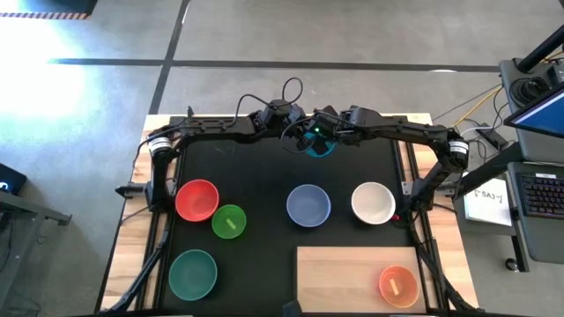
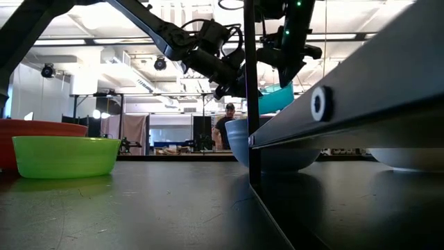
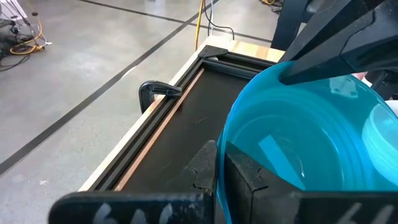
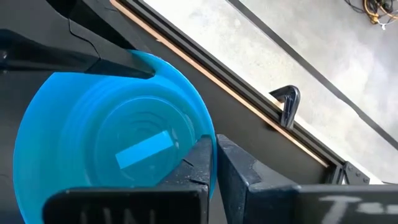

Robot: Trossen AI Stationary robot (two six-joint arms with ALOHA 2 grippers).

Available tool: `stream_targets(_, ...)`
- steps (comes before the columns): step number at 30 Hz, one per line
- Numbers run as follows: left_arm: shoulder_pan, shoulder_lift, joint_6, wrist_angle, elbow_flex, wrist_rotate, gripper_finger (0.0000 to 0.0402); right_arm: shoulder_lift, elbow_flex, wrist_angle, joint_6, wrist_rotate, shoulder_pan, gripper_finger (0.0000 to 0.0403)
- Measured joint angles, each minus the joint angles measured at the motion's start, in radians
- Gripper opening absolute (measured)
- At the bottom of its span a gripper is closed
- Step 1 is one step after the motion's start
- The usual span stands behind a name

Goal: Place and stack bowls onto a shelf

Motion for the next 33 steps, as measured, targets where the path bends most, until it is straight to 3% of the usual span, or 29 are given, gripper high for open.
stream_targets(8, -0.001, 0.0, -0.001, -0.001, 0.001, 0.003, 0.0007, -0.001, -0.001, -0.003, -0.018, -0.001, 0.0, 0.0008)
stream_targets(18, -0.001, -0.002, -0.001, -0.017, 0.004, 0.037, 0.0101, 0.001, -0.003, -0.032, -0.026, 0.011, 0.0, 0.0008)
stream_targets(21, -0.002, -0.016, -0.004, 0.003, 0.012, 0.119, 0.0133, 0.01, -0.01, -0.064, -0.027, 0.015, -0.004, 0.0008)
stream_targets(24, -0.002, -0.024, 0.007, -0.024, 0.011, 0.127, 0.0159, 0.004, -0.019, -0.099, -0.018, 0.019, -0.015, 0.0008)
stream_targets(33, 0.009, -0.058, 0.092, -0.157, 0.007, 0.135, 0.0183, 0.001, -0.028, -0.176, -0.016, 0.014, -0.038, 0.0008)
